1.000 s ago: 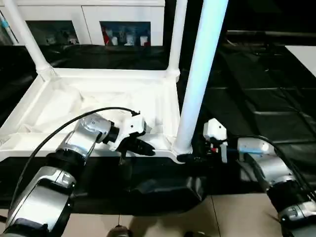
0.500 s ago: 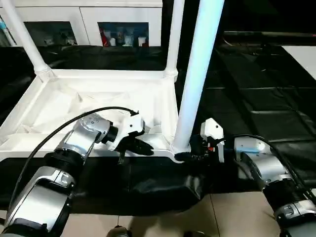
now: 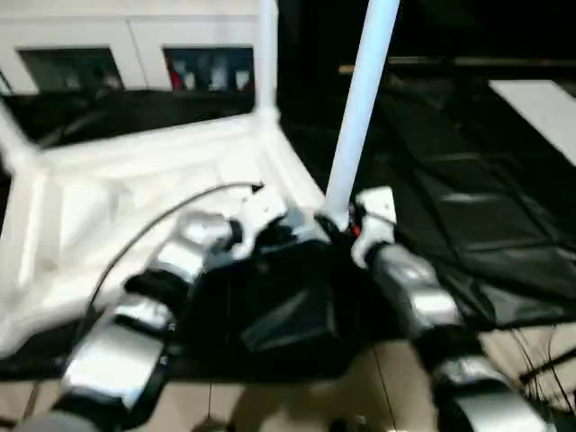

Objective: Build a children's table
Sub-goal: Rotate leg to tighten

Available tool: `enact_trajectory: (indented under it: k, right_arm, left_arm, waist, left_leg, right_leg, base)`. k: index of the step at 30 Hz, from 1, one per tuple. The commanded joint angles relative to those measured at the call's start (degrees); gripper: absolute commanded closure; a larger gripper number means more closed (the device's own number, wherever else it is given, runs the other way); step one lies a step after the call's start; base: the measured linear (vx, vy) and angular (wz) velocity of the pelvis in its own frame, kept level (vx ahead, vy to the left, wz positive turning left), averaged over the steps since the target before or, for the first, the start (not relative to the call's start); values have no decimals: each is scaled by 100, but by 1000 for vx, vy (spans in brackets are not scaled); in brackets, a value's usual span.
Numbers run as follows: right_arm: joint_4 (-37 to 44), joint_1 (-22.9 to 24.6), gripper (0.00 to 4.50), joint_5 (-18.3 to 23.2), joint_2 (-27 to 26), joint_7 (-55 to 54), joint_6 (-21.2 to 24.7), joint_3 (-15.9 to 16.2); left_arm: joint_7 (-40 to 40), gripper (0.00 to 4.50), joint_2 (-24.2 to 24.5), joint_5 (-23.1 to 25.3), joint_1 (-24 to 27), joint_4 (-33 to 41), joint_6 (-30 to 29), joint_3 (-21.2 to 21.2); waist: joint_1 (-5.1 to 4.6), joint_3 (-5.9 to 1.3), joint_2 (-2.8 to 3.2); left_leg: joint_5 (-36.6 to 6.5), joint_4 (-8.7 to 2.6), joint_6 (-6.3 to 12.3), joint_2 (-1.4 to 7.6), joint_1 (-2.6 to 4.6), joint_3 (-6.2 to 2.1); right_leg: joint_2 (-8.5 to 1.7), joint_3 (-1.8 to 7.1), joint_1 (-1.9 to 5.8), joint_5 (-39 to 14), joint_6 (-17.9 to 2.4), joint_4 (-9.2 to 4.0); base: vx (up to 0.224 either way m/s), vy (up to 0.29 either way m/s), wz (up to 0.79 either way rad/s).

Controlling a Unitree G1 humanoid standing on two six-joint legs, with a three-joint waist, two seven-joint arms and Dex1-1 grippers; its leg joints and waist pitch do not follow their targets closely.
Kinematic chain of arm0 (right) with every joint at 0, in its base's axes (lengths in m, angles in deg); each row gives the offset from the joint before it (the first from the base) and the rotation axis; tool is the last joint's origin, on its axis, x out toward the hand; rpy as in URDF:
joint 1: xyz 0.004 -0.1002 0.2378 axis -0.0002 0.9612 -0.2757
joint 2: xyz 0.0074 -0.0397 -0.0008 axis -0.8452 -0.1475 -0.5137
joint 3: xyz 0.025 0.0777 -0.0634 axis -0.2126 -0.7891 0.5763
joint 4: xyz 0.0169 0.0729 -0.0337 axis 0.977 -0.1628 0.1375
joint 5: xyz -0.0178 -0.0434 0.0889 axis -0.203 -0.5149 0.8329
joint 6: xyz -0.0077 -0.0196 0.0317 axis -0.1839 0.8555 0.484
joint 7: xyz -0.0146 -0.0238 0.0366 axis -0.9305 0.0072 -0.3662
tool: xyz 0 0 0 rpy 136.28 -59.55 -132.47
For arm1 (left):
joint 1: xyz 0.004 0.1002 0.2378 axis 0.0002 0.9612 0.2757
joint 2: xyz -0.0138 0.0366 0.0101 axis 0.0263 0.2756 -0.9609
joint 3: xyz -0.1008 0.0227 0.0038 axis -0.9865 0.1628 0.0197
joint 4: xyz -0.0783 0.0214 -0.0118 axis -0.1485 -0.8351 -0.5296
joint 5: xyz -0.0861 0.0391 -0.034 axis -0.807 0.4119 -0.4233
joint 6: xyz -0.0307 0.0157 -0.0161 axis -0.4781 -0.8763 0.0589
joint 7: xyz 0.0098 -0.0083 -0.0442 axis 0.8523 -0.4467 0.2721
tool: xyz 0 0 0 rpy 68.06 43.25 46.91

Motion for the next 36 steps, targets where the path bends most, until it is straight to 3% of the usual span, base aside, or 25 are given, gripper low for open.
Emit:
enact_trajectory:
  k: [1,5,8,9,11,14,18,19,20,21,24,25,28,29,31,32,33,35,36]
  right_arm:
    - [-459,39,182,-39,-58,-600,45,-234]
    - [-401,25,183,-276,-21,-559,52,-83]
    - [-368,65,183,-108,-40,-490,-90,-245]
    - [-368,65,128,-108,-40,-490,-90,-245]
    - [-281,101,109,-121,-2,-488,-190,-223]
    - [143,270,72,-424,215,-526,-135,-82]
    - [691,510,68,-620,497,-426,-71,27]
    - [1080,704,68,-710,675,-405,-43,42]
    - [1297,825,68,-678,741,-327,20,21]
    - [1509,947,68,-633,800,-230,80,9]
    - [1992,1249,66,-528,947,164,184,70]
    - [2334,1493,66,-452,1152,737,247,248]
    - [2719,1759,66,-180,1364,1327,465,331]
    - [3018,1964,66,66,1635,1769,694,293]
    - [3153,2054,66,177,1799,1962,868,193]
    - [3153,2054,66,177,1799,1962,868,193]
    - [3120,2063,66,204,1921,2061,896,103]
    - [3126,2080,66,221,2013,2139,932,46]
    - [3250,2154,66,347,2187,2427,990,16]
  left_arm:
    - [-173,450,-150,74,-25,-62,348,155]
    - [-250,450,-76,137,-23,-131,492,215]
    - [-261,450,-35,184,-55,-257,645,224]
    - [-261,450,-35,184,-55,-257,645,224]
    - [-253,450,-35,214,-77,-308,729,215]
    - [-239,450,-71,175,-92,-349,913,130]
    - [-120,450,-134,64,-118,-366,1027,24]
    - [-50,450,-164,0,-140,-367,1123,-44]
    - [61,450,-176,-24,-157,-366,1177,-94]
    - [85,450,-203,-113,-180,-368,1188,-198]
    - [20,395,-232,-333,-216,-316,1085,-430]
    - [-140,393,-211,-516,-210,-194,931,-579]
    - [-273,360,-166,-702,-173,1,839,-725]
    - [-430,352,-95,-949,-86,366,687,-873]
    - [-546,340,-24,-1141,-3,651,567,-971]
    - [-546,321,-24,-1141,-3,651,567,-971]
    - [-552,321,33,-1272,106,977,445,-1050]
    - [-557,308,66,-1357,187,1214,346,-1113]
    - [-689,301,167,-1577,483,1901,-45,-1164]
  waist:
    - [14,-401,13]
    - [11,-399,-2]
    - [14,-399,-18]
    - [17,-402,-7]
    - [21,-406,-19]
    - [69,-433,-36]
    - [144,-470,-45]
    - [223,-485,-45]
    - [258,-518,-36]
    - [259,-530,-33]
    - [309,-555,-31]
    - [314,-558,-34]
    - [325,-547,-22]
    - [318,-559,-18]
    - [329,-552,7]
    - [324,-545,-19]
    - [325,-544,11]
    - [322,-537,-22]
    - [337,-537,67]
  left_leg:
    - [-2032,-427,-73,-113,81,70]
    - [-2077,-439,-26,-116,66,70]
    - [-2096,-437,6,-113,74,73]
    - [-2065,-437,8,-108,78,74]
    - [-2003,-439,17,-104,74,76]
    - [-1777,-410,69,-99,91,105]
    - [-1379,-385,128,-95,74,117]
    - [-1253,-359,169,-89,100,131]
    - [-1098,-340,243,-81,114,136]
    - [-1009,-331,274,-91,85,130]
    - [-832,-312,356,-90,51,118]
    - [-806,-308,374,-89,24,101]
    - [-1109,-308,416,-76,30,97]
    - [-1157,-299,407,-74,38,97]
    - [-1213,-291,429,-66,27,93]
    - [-1223,-287,414,-72,19,101]
    - [-1254,-288,393,-79,19,100]
    - [-1275,-285,355,-71,18,106]
    - [-1295,-280,331,-78,25,97]
  right_leg:
    - [-119,87,268,-2221,-905,-521]
    - [-114,87,287,-2207,-875,-518]
    - [-124,92,279,-2276,-860,-529]
    - [-128,97,273,-2236,-872,-527]
    - [-129,99,283,-2170,-888,-520]
    - [-124,117,283,-1818,-988,-489]
    - [-121,125,334,-1298,-1066,-422]
    - [-109,134,324,-1057,-1065,-415]
    - [-101,141,334,-689,-1152,-372]
    - [-103,137,357,-532,-1207,-339]
    - [-114,120,397,-199,-1289,-292]
    - [-115,103,427,-89,-1335,-268]
    - [-123,98,435,-343,-1337,-300]
    - [-131,98,412,-416,-1361,-303]
    - [-140,100,425,-391,-1445,-294]
    - [-138,98,415,-456,-1447,-306]
    - [-138,98,413,-534,-1433,-311]
    - [-144,102,425,-651,-1410,-315]
    - [-143,101,413,-712,-1404,-311]
  base:
    - [0,0,0]
    - [0,0,0]
    - [0,0,0]
    - [0,0,0]
    - [0,0,0]
    - [0,0,0]
    - [0,0,0]
    - [0,0,0]
    - [0,0,0]
    - [0,0,0]
    - [0,0,0]
    - [0,0,0]
    - [0,0,0]
    - [0,0,0]
    - [0,0,0]
    - [0,0,0]
    - [0,0,0]
    - [0,0,0]
    - [0,0,0]
